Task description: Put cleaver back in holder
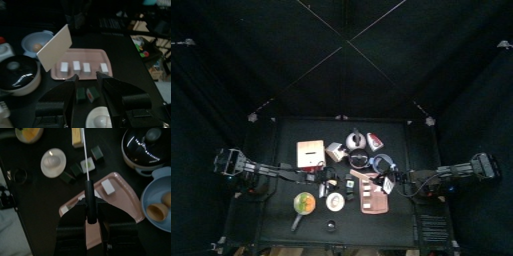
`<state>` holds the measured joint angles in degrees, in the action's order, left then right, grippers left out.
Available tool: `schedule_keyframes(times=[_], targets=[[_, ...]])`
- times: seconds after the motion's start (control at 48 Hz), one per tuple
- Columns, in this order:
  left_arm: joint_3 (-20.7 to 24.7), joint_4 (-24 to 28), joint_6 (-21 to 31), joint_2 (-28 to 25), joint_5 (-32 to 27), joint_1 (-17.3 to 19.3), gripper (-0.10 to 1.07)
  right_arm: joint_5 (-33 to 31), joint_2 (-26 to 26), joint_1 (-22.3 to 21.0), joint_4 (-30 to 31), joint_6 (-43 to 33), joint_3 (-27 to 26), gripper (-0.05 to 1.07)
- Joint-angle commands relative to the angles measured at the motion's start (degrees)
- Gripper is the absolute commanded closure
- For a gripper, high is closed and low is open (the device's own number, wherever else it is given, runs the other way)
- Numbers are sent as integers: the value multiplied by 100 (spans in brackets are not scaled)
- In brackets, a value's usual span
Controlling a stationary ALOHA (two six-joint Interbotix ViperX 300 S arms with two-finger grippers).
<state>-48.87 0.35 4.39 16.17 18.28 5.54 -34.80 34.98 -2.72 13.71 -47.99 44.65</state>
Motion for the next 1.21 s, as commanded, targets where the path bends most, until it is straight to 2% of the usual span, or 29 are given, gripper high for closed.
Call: schedule_keyframes(times=[0.0, 0.083, 0.229, 0.438, 0.583, 0.896, 1.188], targets=[[-185, 62, 0, 334, 220, 457, 22, -35, -79, -237, -88, 9, -431, 65], [-404, 62, -18, 369, 404, 870, 22, -316, -360, -439, -299, 26, -835, 65], [-448, 9, 26, 158, 563, 1433, 22, -905, -870, -466, -308, 35, -1775, 65], [-334, -158, -18, -554, 1143, 1600, 22, -1898, -1503, -466, -316, 88, -2584, 65], [-308, -316, 9, -773, 1143, 1740, 22, -2048, -1881, -466, -352, 158, -2909, 65], [-105, -545, 0, -1169, 1134, 1740, 22, -2109, -2505, -527, -765, 800, -3050, 65], [-18, -545, 9, -1327, 993, 1723, 22, -2162, -2716, -694, -729, 949, -3015, 65]])
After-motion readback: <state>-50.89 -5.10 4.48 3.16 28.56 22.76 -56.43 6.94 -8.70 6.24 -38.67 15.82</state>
